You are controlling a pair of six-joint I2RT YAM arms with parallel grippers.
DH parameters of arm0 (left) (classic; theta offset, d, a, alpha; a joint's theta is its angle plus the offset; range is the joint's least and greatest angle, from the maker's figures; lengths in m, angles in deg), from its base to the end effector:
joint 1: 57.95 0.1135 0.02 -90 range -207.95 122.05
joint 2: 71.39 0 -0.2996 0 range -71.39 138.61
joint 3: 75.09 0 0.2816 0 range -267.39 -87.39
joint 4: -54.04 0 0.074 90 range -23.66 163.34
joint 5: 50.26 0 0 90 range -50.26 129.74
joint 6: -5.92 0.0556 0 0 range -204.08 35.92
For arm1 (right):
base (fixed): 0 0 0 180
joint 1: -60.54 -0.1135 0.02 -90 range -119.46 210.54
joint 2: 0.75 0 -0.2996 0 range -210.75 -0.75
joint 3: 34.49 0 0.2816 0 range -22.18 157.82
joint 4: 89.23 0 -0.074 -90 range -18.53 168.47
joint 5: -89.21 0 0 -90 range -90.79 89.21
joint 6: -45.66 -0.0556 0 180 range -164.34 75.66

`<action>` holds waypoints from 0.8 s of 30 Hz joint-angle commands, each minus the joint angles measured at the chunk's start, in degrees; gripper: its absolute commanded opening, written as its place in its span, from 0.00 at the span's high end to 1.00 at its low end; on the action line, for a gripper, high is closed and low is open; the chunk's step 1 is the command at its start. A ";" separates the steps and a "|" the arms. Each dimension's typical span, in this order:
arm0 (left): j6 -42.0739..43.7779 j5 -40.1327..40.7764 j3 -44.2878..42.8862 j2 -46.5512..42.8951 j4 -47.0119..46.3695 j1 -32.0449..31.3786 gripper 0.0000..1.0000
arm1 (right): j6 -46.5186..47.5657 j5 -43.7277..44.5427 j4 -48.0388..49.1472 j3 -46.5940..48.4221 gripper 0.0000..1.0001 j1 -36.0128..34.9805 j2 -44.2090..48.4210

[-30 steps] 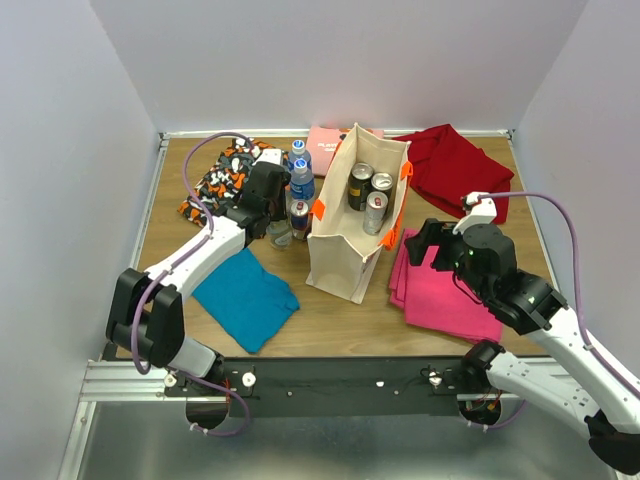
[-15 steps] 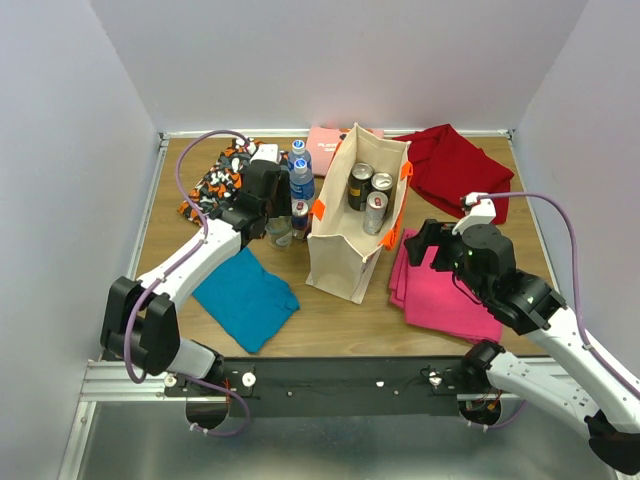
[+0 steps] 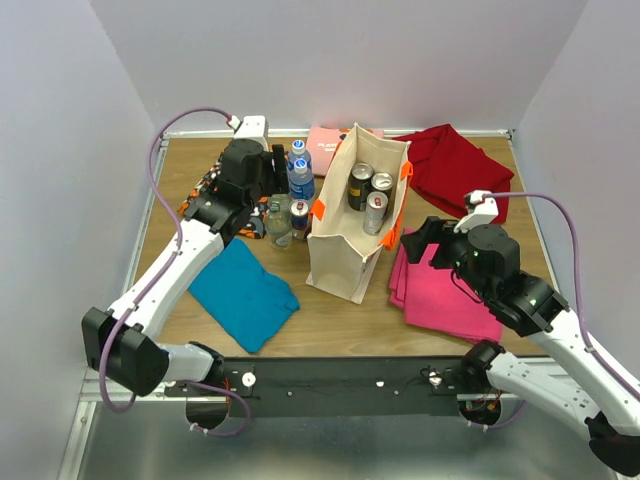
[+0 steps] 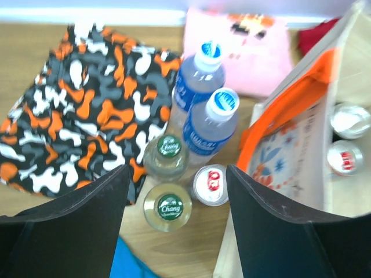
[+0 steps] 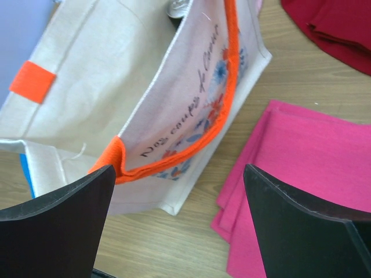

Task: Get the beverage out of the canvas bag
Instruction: Place the drink at the center of the board, then take out the drink from the canvas bag.

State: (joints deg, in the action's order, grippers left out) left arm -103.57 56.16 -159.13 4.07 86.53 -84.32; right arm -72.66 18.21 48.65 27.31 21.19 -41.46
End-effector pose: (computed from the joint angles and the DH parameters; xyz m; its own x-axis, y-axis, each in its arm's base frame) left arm 0.3113 -0.1368 0.3939 -0.4072 -0.1553 -0.9000 0.0622 0.9784 -0.1970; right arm 0.1459 0.0962 0.3648 -0.4172 0.2380 -0.8771 -0.1892 0.9212 0.3399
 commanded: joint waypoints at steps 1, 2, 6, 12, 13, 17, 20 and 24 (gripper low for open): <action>3.30 -8.76 -6.73 -2.42 3.98 0.09 0.22 | -1.48 -3.97 4.86 1.65 0.00 0.07 -3.04; 3.66 -10.52 -8.05 -1.81 4.77 0.18 0.22 | -1.39 -4.41 4.86 2.79 0.00 0.07 -4.54; 5.59 -20.19 -15.94 0.65 10.03 -0.43 0.22 | -3.23 -3.98 6.09 5.08 0.00 0.07 -9.82; 9.46 -25.30 -23.34 5.13 16.10 -5.17 0.21 | -5.87 -3.72 10.40 6.40 0.00 0.07 -15.79; 9.99 -25.30 -23.96 5.66 16.72 -6.14 0.21 | -5.96 -3.71 10.40 7.27 0.00 0.07 -16.41; 11.22 -24.34 -26.43 9.43 18.84 -10.54 0.21 | -6.49 -2.31 8.64 7.90 0.02 0.07 -16.86; 11.22 -24.25 -26.52 11.37 18.22 -13.26 0.22 | -6.93 -0.90 7.94 6.50 0.05 0.07 -15.02; 10.26 -23.81 -26.95 13.39 17.17 -14.24 0.22 | -7.98 -0.11 5.84 4.83 0.09 0.07 -12.73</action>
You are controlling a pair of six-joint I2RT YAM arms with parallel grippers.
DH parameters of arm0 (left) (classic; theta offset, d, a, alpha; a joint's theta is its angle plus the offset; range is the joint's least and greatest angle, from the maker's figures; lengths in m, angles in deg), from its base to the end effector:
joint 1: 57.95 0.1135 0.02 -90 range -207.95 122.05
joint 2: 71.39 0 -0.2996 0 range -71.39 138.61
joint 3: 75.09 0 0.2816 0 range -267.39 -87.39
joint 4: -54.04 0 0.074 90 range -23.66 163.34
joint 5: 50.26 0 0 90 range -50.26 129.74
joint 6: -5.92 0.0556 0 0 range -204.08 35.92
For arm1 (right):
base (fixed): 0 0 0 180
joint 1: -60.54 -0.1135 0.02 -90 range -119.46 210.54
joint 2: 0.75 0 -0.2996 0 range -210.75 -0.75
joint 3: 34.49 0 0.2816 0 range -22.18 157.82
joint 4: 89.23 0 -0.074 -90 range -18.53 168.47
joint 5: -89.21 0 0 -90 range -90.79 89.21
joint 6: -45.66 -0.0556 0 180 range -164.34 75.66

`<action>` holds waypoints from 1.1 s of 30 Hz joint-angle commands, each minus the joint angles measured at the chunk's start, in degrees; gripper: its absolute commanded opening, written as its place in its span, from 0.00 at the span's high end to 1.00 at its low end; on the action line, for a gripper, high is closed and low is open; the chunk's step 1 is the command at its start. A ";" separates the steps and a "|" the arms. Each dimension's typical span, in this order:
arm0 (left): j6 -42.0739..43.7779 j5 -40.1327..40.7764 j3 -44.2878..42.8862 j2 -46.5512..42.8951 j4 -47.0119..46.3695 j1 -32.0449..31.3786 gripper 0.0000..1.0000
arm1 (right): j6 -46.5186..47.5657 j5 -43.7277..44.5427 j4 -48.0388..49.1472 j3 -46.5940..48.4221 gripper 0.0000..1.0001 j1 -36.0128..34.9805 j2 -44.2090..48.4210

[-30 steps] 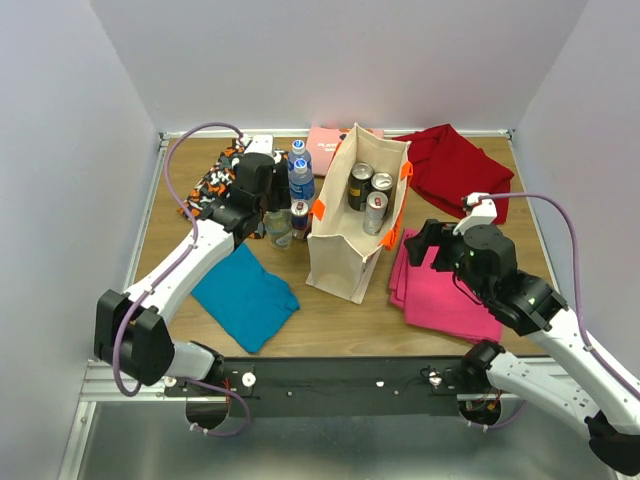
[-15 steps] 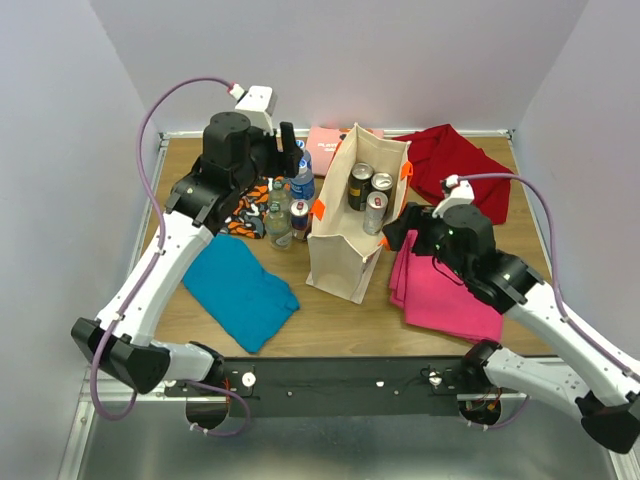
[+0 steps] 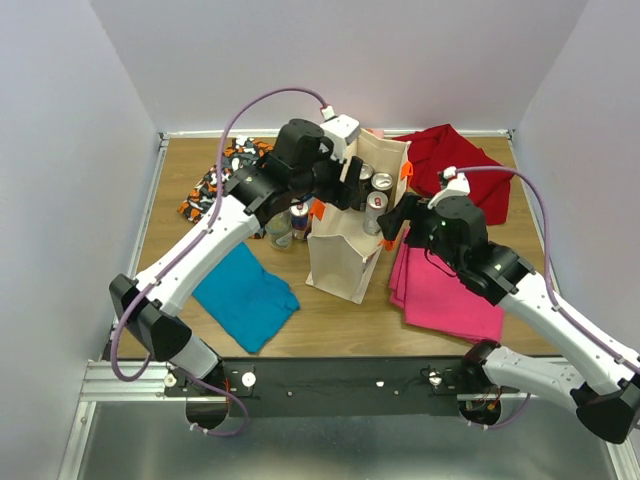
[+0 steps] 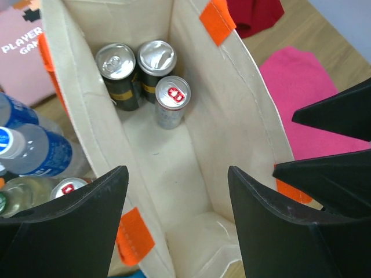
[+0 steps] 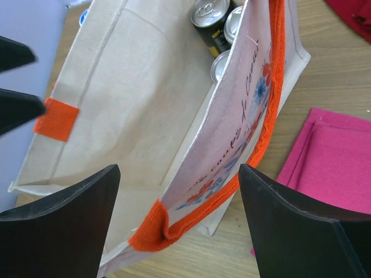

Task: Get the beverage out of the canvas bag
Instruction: Take out the drink from the canvas bag.

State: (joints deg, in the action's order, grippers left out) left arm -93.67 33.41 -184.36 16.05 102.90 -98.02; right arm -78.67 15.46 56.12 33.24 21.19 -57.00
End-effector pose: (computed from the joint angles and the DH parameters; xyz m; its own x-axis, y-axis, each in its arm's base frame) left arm 0.2893 -0.2513 0.4588 -0.4620 0.1723 -0.8700 0.6470 0.7364 -0.1978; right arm 0.2006 0.1443 0.3685 -0.4824 0.3047 -0.8213 -0.1668 0.8885 0.4275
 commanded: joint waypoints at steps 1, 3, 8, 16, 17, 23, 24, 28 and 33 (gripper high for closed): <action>0.01 -1.32 -1.65 1.77 0.45 -0.62 0.22 | -2.23 2.91 -2.17 -1.36 0.10 0.07 3.07; -0.52 -1.93 -2.17 3.00 0.18 -0.71 0.23 | -2.85 3.43 -3.57 -1.80 0.11 0.07 3.69; -0.96 -2.11 -3.58 5.54 0.18 -1.32 0.24 | -3.64 4.14 -5.60 -2.60 0.11 0.07 4.74; -1.23 -2.37 -4.98 7.04 0.09 -1.85 0.25 | -4.08 5.11 -7.62 -2.86 0.11 0.07 4.04; -1.23 -2.37 -5.07 7.22 0.09 -1.94 0.25 | -3.99 5.02 -7.80 -3.12 0.11 0.07 4.04; -0.96 -2.55 -5.95 8.27 0.71 -2.55 0.25 | -4.79 5.90 -10.34 -3.56 0.11 0.07 4.83; -0.96 -2.55 -5.86 8.36 0.71 -2.73 0.25 | -4.61 5.90 -10.78 -4.00 0.11 0.07 5.01; -0.88 -2.81 -6.21 9.15 0.71 -3.43 0.27 | -4.70 5.37 -12.01 -5.05 0.11 0.07 6.32; -0.87 -3.34 -7.00 11.61 0.62 -4.75 0.27 | -4.96 5.55 -12.54 -6.29 0.10 0.07 7.82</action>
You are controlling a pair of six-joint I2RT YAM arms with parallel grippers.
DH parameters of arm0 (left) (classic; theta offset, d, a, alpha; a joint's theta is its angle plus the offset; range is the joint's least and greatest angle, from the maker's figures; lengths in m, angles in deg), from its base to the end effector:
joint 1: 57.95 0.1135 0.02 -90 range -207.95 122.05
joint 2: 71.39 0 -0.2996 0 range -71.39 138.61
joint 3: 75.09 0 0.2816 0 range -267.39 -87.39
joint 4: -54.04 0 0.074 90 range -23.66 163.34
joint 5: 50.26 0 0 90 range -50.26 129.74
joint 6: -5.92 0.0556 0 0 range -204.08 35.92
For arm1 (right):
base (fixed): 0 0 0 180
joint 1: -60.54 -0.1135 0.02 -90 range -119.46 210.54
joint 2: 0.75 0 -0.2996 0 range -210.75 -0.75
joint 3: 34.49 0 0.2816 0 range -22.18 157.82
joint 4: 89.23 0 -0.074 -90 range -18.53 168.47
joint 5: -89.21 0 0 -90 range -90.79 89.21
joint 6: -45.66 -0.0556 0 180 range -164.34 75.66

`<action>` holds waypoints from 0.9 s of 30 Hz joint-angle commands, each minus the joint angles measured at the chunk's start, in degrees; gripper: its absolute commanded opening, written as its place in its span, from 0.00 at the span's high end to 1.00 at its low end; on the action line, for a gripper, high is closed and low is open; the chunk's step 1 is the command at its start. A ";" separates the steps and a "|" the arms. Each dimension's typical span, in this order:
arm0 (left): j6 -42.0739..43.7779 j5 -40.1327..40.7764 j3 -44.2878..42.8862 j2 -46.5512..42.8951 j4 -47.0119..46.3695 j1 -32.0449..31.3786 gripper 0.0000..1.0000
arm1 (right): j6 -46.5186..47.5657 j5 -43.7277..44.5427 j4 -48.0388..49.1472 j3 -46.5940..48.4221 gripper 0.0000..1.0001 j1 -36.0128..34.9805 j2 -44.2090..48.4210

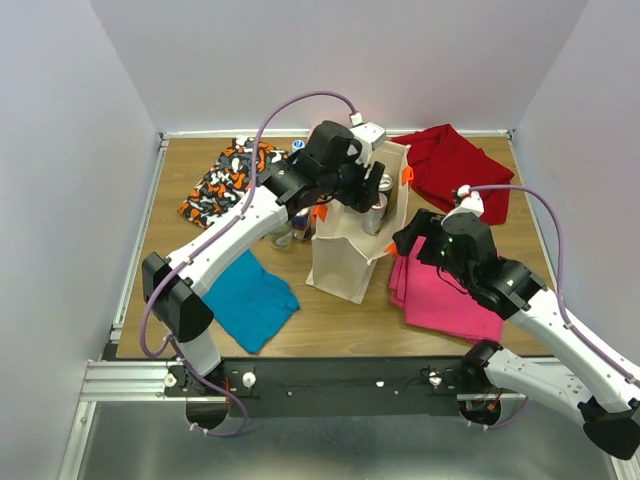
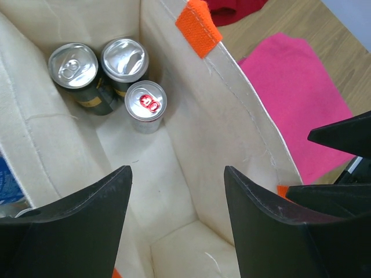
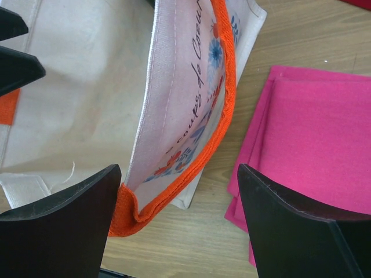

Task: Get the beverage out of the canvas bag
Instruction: Take out the drink from the canvas bag.

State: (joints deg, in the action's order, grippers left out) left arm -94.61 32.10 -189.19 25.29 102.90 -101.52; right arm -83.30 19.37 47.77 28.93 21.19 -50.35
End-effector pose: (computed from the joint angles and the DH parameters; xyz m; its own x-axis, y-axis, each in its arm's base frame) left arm 0.3091 -0.3043 0.4280 -0.5114 0.2365 -0.8261 0.6834 0.6948 -0.2241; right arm 0.1741 0.1180 0.3474 -0.5211 0.3360 -0.7846 -0.0448 0.9072 0.4183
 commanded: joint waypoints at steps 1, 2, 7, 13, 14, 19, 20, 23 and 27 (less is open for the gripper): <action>-0.28 -2.12 -2.70 2.98 0.80 -1.34 0.27 | -0.33 1.72 -4.19 -1.98 0.10 0.07 1.52; -0.46 -2.03 -3.14 4.29 1.06 -1.43 0.27 | -0.33 1.72 -4.11 -1.89 0.10 0.07 1.79; -2.74 0.77 -4.37 7.81 0.27 -1.78 0.23 | -0.33 2.34 -4.02 -2.24 0.10 0.07 2.32; -6.70 3.06 -5.34 12.29 -0.78 -1.87 0.22 | 0.02 2.60 -3.93 -2.33 0.09 0.07 2.85; -7.14 4.11 -5.34 13.00 -1.22 -1.87 0.22 | 0.11 2.60 -3.93 -2.33 0.09 0.07 2.85; -10.74 7.20 -5.60 15.28 -4.21 -2.13 0.22 | 0.73 2.95 -3.75 -2.25 0.08 0.07 3.37; -11.01 8.85 -5.60 15.98 -4.47 -2.31 0.22 | 0.81 2.87 -3.67 -2.16 0.08 0.07 3.29; -12.41 11.85 -5.60 16.95 -5.97 -2.48 0.20 | 1.08 2.95 -3.49 -2.16 0.07 0.07 3.37; -13.56 12.82 -6.48 18.71 -6.93 -2.66 0.20 | 1.34 3.13 -3.49 -2.07 0.07 0.07 3.29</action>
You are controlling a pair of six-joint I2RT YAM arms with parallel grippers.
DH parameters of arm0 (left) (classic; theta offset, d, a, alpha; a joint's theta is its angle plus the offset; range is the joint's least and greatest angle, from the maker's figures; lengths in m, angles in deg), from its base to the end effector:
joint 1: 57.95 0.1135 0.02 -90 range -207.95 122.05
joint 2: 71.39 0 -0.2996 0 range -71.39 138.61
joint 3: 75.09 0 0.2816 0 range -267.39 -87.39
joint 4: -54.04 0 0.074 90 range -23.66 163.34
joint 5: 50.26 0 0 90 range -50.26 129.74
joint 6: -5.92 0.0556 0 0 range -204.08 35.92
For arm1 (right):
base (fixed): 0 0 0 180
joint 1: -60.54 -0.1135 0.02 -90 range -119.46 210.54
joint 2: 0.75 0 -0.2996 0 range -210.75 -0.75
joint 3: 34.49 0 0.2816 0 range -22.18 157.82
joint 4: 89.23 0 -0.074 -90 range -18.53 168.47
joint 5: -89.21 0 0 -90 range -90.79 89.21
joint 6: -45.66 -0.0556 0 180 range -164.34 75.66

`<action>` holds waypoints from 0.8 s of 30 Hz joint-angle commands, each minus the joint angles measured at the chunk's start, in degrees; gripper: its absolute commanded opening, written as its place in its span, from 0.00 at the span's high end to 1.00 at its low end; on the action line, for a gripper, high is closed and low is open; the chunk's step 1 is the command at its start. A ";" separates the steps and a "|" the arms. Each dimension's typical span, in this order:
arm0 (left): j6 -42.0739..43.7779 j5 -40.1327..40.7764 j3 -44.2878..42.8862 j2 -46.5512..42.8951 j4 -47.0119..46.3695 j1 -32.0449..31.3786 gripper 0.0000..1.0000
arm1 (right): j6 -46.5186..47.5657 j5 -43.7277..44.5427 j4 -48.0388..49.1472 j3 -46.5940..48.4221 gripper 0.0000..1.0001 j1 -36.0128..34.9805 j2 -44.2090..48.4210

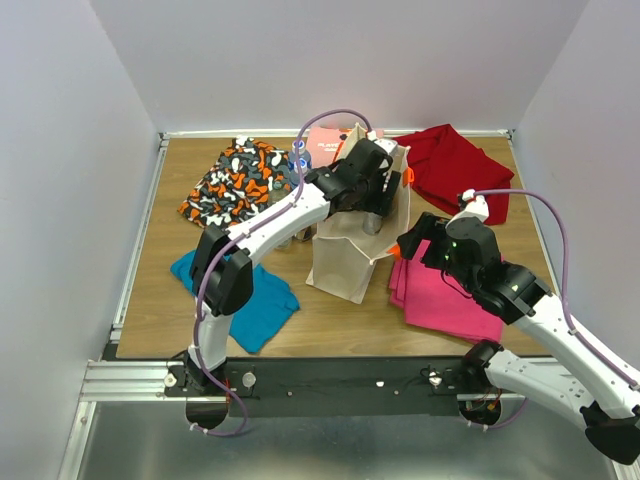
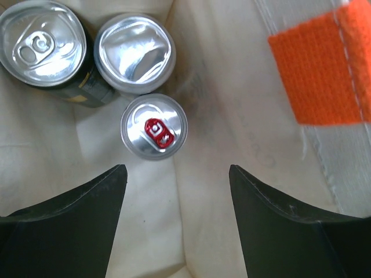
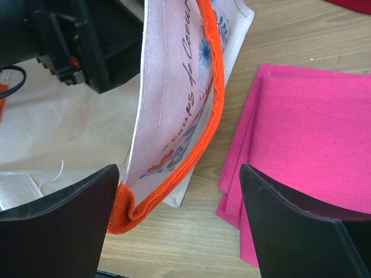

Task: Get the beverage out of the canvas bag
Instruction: Take out the drink from the canvas bag.

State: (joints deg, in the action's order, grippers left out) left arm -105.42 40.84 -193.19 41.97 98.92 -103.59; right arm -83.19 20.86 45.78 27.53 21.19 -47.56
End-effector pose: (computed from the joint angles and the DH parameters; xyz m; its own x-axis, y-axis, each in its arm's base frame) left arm 0.3633 -0.3700 0.3283 -0.6762 0.1711 -0.7166 0.4922 0.8286 -0.2667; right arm 0.1644 0.1083 0.3434 -0.5135 0.3330 -0.7909 -0.0252 0.9154 0.4017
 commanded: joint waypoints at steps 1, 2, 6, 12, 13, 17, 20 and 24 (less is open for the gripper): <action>-2.91 4.60 -2.48 2.30 -3.13 -0.67 0.18 | 1.32 1.64 -1.50 -0.58 0.07 0.07 0.49; -3.26 5.31 -2.31 2.48 -3.31 -0.67 0.13 | 1.32 1.73 -1.50 -0.67 0.06 0.15 0.58; -4.23 6.54 -2.48 3.53 -3.49 -0.76 0.06 | 1.41 1.90 -1.50 -0.58 0.06 0.07 0.58; -4.41 8.56 -3.36 5.20 -2.52 -0.76 0.03 | 1.50 1.90 -1.50 -0.58 0.05 0.07 0.49; -4.76 8.91 -3.36 5.20 -2.43 -0.76 0.02 | 1.50 1.82 -1.50 -0.58 0.05 0.07 0.58; -4.85 9.53 -3.27 6.17 -2.43 -0.76 0.02 | 1.41 1.91 -1.59 -0.58 0.05 0.07 0.66; -5.02 9.71 -3.36 6.87 -2.08 -0.76 0.02 | 1.50 2.17 -1.68 -0.32 0.05 0.07 0.58; -5.29 9.79 -3.36 7.66 -2.08 -0.76 0.03 | 1.50 2.34 -1.85 0.03 0.05 0.07 0.58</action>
State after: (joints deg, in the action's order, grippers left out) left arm -109.66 48.53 -194.98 48.37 96.78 -103.94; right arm -82.36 21.12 45.78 27.55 21.19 -47.56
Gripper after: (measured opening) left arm 0.977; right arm 0.951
